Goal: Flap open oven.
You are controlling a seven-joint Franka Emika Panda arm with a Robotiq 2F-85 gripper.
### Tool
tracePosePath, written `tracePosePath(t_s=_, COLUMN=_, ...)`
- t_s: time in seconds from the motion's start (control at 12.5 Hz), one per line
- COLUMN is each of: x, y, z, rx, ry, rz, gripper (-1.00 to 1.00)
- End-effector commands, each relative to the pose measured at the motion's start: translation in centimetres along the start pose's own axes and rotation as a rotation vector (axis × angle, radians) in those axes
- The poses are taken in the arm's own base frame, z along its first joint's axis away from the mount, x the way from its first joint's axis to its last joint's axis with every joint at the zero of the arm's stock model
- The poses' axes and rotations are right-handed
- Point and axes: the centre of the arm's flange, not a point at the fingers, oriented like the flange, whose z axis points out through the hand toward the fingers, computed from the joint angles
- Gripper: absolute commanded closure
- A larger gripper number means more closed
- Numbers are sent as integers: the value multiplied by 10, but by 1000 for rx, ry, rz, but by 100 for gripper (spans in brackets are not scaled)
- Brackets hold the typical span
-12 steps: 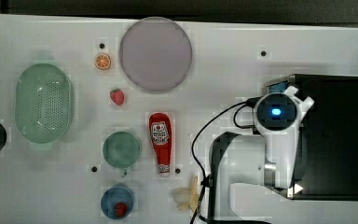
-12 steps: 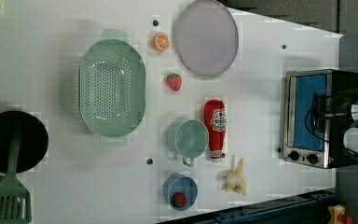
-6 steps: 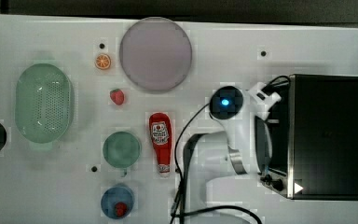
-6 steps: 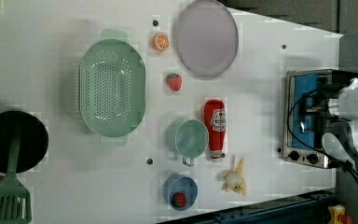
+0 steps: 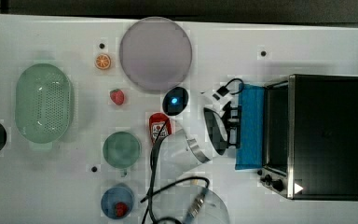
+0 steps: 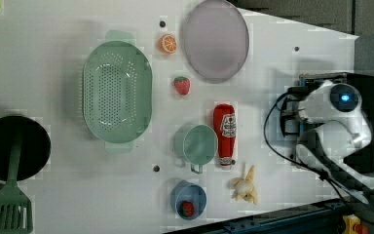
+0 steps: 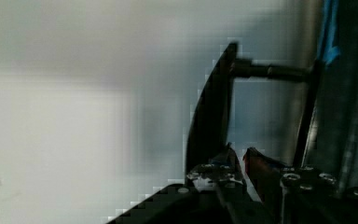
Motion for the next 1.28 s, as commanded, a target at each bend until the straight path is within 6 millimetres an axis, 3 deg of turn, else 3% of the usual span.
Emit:
tracePosePath(t_s=0.08, x=0, y=-10, z=9, rx=0, ry=7, rz=65, gripper=65)
tracePosePath(t_s=0.56, x=11, y=-40, z=34, rx=1, ry=13, rz=81, gripper=65)
tracePosePath(t_s=0.8, x=19, y=-43, z=28, rx=-9, ry=22, rz=99, gripper=65)
tracePosePath(t_s=0.96, x=27, y=-46, z=11, rx=30, ry=57, rz=127, gripper=65)
tracePosePath(t_s=1.28, x=38, y=-22, z=-57, rx=187, ry=117, rz=311, gripper=65)
